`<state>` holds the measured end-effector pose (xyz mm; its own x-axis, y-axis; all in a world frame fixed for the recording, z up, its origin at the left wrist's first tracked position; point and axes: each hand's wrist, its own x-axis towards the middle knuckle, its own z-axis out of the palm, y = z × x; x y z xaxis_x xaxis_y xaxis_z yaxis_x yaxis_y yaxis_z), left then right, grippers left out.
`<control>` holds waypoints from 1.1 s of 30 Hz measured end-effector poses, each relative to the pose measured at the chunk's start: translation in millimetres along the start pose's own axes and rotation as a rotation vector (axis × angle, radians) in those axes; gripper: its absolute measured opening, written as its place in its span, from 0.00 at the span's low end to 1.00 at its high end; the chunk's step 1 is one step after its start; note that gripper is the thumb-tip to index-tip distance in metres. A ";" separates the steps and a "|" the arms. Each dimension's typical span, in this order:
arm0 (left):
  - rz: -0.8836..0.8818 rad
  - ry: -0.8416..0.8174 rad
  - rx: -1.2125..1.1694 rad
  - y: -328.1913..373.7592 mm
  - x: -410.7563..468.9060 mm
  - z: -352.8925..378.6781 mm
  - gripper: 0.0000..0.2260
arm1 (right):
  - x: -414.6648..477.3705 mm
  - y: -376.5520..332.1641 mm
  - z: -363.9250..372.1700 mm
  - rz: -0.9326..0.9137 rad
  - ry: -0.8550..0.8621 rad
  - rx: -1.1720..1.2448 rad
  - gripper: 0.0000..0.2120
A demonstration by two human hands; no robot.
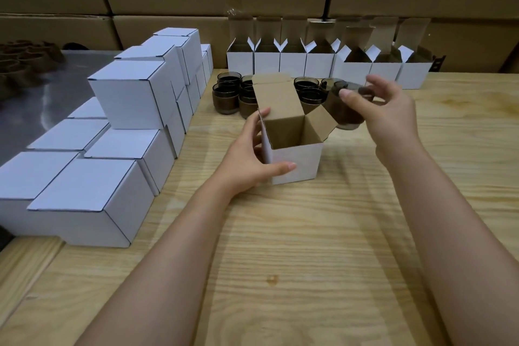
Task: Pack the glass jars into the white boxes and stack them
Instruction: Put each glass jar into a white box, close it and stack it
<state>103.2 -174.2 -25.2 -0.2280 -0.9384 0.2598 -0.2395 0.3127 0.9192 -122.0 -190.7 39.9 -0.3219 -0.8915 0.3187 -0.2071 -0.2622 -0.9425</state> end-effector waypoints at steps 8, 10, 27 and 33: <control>-0.011 -0.045 -0.025 4.0 2.0 5.1 0.48 | -14.6 -39.1 6.5 -0.098 -0.219 0.090 0.23; -0.015 -0.061 -0.047 4.6 2.2 4.9 0.48 | -19.6 -39.6 12.7 -0.103 -0.345 0.027 0.23; -0.003 -0.082 -0.094 6.4 1.8 7.8 0.47 | -23.4 -30.9 17.8 -0.272 -0.778 -0.670 0.06; 0.006 -0.084 -0.090 6.1 2.2 7.7 0.47 | -25.2 -29.8 19.9 -0.245 -0.844 -0.674 0.07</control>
<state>93.9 -173.2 -21.3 -0.3083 -0.9196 0.2434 -0.1534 0.3005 0.9414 -89.4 -167.8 58.0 0.4766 -0.8757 0.0768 -0.7220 -0.4398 -0.5340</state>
